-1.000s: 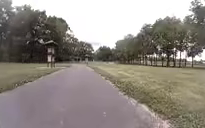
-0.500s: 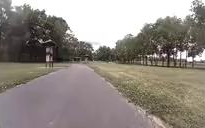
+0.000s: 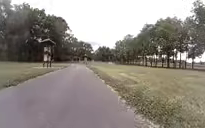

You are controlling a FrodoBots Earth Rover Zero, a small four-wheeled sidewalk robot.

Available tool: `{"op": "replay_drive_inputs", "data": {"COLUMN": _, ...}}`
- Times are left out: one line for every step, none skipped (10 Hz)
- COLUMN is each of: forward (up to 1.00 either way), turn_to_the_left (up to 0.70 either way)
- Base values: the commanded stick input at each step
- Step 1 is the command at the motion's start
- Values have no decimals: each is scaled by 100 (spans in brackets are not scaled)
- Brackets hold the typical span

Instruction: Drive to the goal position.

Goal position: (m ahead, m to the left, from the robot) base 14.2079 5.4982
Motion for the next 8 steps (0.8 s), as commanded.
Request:
{"op": "replay_drive_inputs", "data": {"forward": 70, "turn_to_the_left": 0}}
{"op": "replay_drive_inputs", "data": {"forward": 70, "turn_to_the_left": 0}}
{"op": "replay_drive_inputs", "data": {"forward": 70, "turn_to_the_left": 0}}
{"op": "replay_drive_inputs", "data": {"forward": 70, "turn_to_the_left": 0}}
{"op": "replay_drive_inputs", "data": {"forward": 70, "turn_to_the_left": 0}}
{"op": "replay_drive_inputs", "data": {"forward": 70, "turn_to_the_left": 0}}
{"op": "replay_drive_inputs", "data": {"forward": 70, "turn_to_the_left": 0}}
{"op": "replay_drive_inputs", "data": {"forward": 70, "turn_to_the_left": 0}}
